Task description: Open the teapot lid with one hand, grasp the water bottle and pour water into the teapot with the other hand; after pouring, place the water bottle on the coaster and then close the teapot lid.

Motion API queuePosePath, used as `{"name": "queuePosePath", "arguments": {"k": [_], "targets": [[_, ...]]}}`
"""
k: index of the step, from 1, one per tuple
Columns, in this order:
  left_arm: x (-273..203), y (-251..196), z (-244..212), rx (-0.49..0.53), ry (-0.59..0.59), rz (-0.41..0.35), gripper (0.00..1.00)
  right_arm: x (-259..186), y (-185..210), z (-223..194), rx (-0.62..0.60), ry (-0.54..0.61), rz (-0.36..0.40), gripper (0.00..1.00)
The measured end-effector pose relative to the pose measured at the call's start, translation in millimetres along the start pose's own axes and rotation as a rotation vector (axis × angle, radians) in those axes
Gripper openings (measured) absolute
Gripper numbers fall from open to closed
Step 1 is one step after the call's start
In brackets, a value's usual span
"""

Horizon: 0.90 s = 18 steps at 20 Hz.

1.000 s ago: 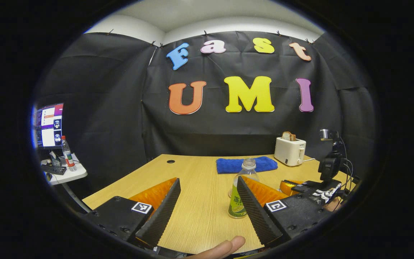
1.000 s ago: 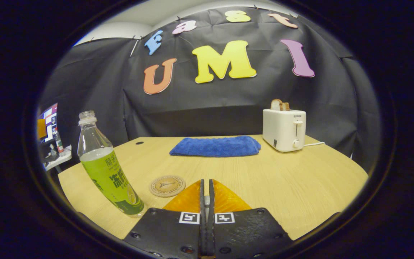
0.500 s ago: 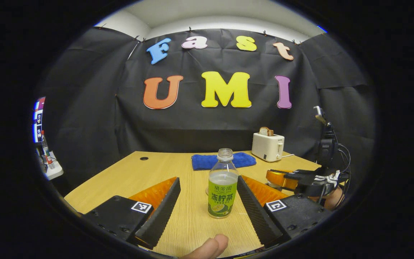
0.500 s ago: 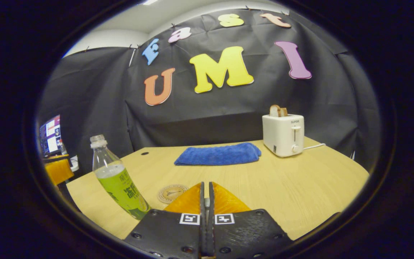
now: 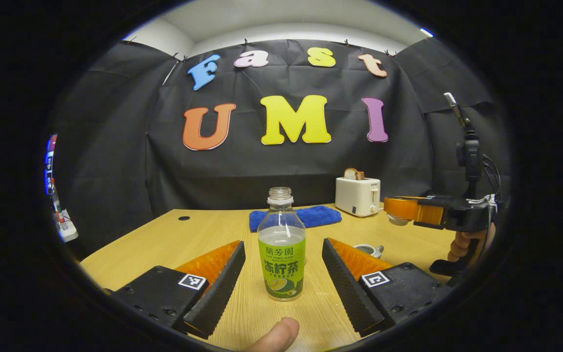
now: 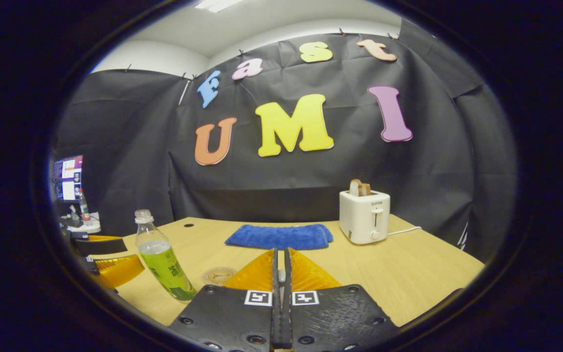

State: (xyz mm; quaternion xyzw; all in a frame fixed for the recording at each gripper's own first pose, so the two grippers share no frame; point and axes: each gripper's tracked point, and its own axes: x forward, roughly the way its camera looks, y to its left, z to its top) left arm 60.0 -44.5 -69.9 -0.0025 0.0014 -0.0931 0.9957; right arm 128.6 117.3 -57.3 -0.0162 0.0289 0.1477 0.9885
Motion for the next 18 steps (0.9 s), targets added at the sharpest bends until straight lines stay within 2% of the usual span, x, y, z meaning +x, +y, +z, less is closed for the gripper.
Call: {"name": "queuePosePath", "arguments": {"k": [4, 7, 9, 12, 14, 15, 18], "targets": [[19, -3, -12, 0.05, 0.005, 0.001, 0.99, -5, -13, 2, 0.032, -0.007, 0.003, 0.0], [35, -5, -20, 0.039, 0.024, 0.003, 0.99, -7, -27, -5, 0.063, 0.007, 0.002, 0.0], [47, 2, -14, 0.025, 0.003, 0.041, 0.99, -6, -34, -6, 0.083, 0.012, -0.004, 0.0], [62, -4, -14, 0.021, 0.004, 0.025, 0.98, -7, -43, -4, 0.108, 0.014, -0.013, 0.0], [67, -1, -13, 0.029, -0.007, 0.034, 0.88, -10, -45, -1, 0.117, 0.008, -0.017, 0.0], [66, 0, -11, 0.025, -0.013, 0.036, 0.79, -11, -44, 1, 0.117, 0.005, -0.013, 0.0], [61, -1, -11, 0.043, -0.004, 0.049, 0.78, -14, -39, 2, 0.11, 0.007, 0.0, 0.0]]}}
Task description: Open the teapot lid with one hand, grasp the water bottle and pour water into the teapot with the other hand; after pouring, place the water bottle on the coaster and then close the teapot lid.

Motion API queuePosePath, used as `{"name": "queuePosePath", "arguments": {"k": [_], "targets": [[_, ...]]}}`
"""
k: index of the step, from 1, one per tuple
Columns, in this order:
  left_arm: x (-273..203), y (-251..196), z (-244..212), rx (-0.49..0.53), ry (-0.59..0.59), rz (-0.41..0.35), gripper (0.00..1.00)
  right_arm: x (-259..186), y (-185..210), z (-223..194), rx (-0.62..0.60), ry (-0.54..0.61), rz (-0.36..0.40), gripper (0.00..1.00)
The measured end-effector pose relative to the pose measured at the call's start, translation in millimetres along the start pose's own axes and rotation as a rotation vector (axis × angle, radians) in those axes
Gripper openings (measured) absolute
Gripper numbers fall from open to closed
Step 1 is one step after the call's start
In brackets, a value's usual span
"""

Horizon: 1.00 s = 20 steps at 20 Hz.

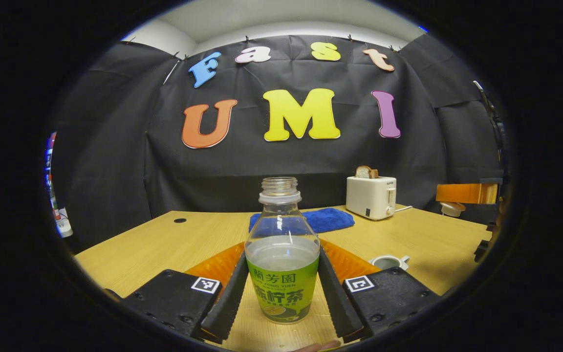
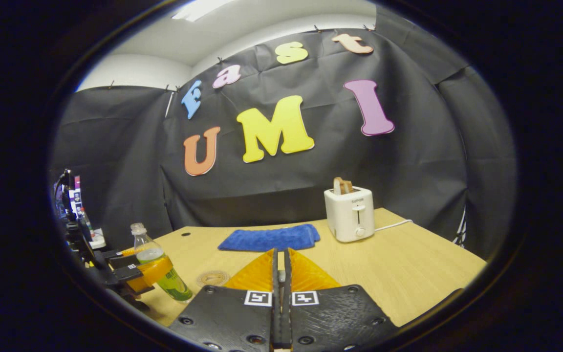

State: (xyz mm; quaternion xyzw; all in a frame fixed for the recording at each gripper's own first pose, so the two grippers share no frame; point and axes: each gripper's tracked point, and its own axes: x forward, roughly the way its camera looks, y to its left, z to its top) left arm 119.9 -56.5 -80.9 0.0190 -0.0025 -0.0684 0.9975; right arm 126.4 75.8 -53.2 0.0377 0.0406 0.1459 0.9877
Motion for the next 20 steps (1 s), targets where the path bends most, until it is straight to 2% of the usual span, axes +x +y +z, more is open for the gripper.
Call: {"name": "queuePosePath", "arguments": {"k": [4, 12, 16, 18, 20], "targets": [[-12, 6, 6, 0.116, 0.03, 0.033, 0.76, -4, 0, 5, -0.021, -0.007, -0.001, 0.0], [-16, 14, 13, 0.474, 0.119, 0.105, 0.75, -10, -15, 11, -0.03, -0.003, -0.035, 0.0], [-10, 11, 11, 0.679, 0.169, 0.132, 0.75, -16, -36, 23, -0.027, -0.032, -0.08, 0.0], [-6, 12, 8, 0.802, 0.198, 0.157, 0.75, -18, -43, 25, -0.022, -0.033, -0.093, 0.0], [-7, 6, 2, 0.942, 0.219, 0.149, 0.75, -21, -55, 31, -0.013, -0.05, -0.119, 0.0]]}}
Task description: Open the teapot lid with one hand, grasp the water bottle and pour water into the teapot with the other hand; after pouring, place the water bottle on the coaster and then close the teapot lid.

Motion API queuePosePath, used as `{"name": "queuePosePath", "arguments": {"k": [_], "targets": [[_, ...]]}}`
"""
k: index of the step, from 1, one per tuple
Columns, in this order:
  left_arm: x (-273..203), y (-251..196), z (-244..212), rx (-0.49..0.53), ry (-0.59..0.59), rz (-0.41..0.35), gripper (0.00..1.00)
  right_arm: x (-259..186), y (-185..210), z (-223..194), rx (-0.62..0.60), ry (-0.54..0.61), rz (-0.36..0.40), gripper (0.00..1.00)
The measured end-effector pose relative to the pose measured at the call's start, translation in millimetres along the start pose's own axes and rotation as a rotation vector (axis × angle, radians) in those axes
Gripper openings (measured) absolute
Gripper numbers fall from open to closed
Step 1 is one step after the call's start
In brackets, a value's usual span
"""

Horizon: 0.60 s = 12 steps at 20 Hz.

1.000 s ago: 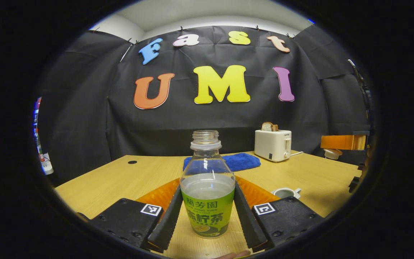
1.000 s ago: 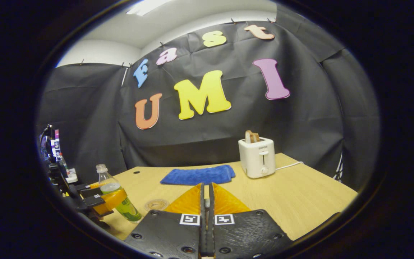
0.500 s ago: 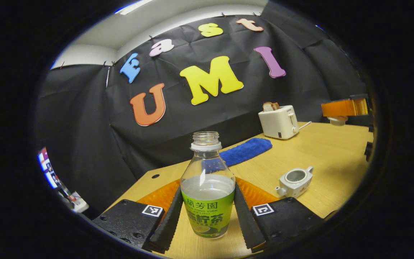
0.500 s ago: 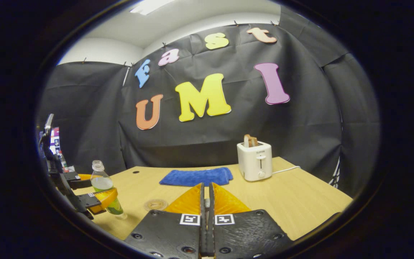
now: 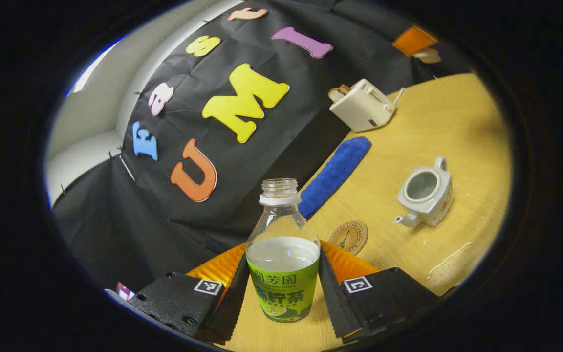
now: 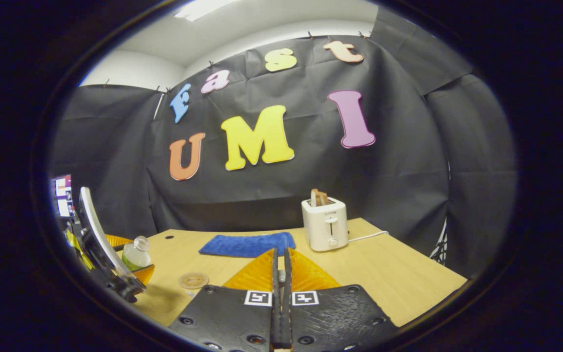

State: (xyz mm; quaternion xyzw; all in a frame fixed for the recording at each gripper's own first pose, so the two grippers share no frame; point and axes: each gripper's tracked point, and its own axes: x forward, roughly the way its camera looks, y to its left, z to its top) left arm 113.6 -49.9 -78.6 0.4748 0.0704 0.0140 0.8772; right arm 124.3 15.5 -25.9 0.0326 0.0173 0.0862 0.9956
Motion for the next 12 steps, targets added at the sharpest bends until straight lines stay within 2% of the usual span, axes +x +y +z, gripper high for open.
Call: {"name": "queuePosePath", "arguments": {"k": [2, 5, 12], "targets": [[-5, -12, 6, 0.11, -0.022, -0.022, 0.75, -1, -13, 3, -0.008, -0.014, -0.031, 0.0], [10, -30, 12, 0.218, -0.025, -0.069, 0.74, -2, -31, 5, -0.018, -0.025, -0.069, 0.0], [13, -36, 19, 0.527, -0.005, -0.071, 0.74, -7, -41, 13, -0.028, -0.035, -0.078, 0.0]]}}
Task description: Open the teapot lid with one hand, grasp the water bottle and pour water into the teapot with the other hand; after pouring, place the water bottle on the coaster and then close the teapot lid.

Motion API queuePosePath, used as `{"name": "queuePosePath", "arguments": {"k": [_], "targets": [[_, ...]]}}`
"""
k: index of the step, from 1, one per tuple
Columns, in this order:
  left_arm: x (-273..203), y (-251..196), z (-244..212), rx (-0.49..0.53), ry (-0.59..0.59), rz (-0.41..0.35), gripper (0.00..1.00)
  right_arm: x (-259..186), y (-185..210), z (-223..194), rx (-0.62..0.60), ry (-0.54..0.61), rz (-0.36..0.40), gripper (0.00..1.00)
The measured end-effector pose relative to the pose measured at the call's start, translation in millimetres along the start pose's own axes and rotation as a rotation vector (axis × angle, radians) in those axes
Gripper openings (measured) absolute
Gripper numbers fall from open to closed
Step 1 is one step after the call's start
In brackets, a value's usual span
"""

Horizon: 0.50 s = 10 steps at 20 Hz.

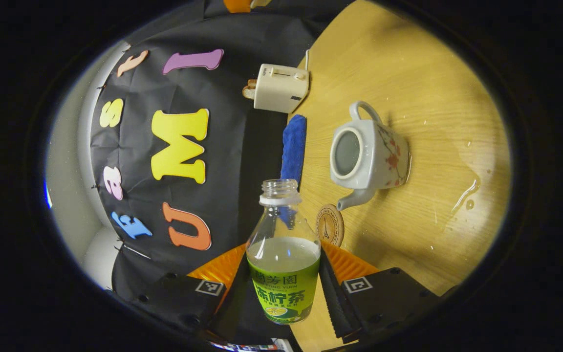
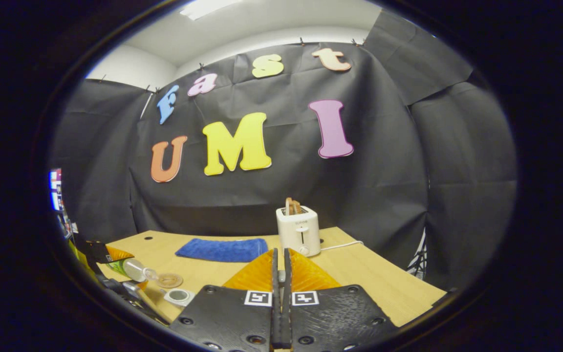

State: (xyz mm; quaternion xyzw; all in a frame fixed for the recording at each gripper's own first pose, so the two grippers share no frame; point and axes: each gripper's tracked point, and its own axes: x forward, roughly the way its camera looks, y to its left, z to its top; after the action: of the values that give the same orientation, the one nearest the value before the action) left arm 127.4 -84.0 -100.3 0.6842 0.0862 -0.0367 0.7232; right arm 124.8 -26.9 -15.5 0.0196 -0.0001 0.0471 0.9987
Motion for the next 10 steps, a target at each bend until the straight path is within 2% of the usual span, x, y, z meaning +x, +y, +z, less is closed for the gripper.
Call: {"name": "queuePosePath", "arguments": {"k": [4, 7, 10], "targets": [[-3, 3, 7, 0.152, 0.002, 0.005, 0.74, 1, -4, 0, -0.001, 0.004, -0.006, 0.0], [1, 8, 10, 0.325, 0.0, 0.008, 0.74, -1, -4, 2, -0.005, 0.0, -0.006, 0.0], [3, 5, 14, 0.364, -0.001, -0.002, 0.74, -2, -3, 4, -0.011, -0.003, -0.001, 0.0]]}}
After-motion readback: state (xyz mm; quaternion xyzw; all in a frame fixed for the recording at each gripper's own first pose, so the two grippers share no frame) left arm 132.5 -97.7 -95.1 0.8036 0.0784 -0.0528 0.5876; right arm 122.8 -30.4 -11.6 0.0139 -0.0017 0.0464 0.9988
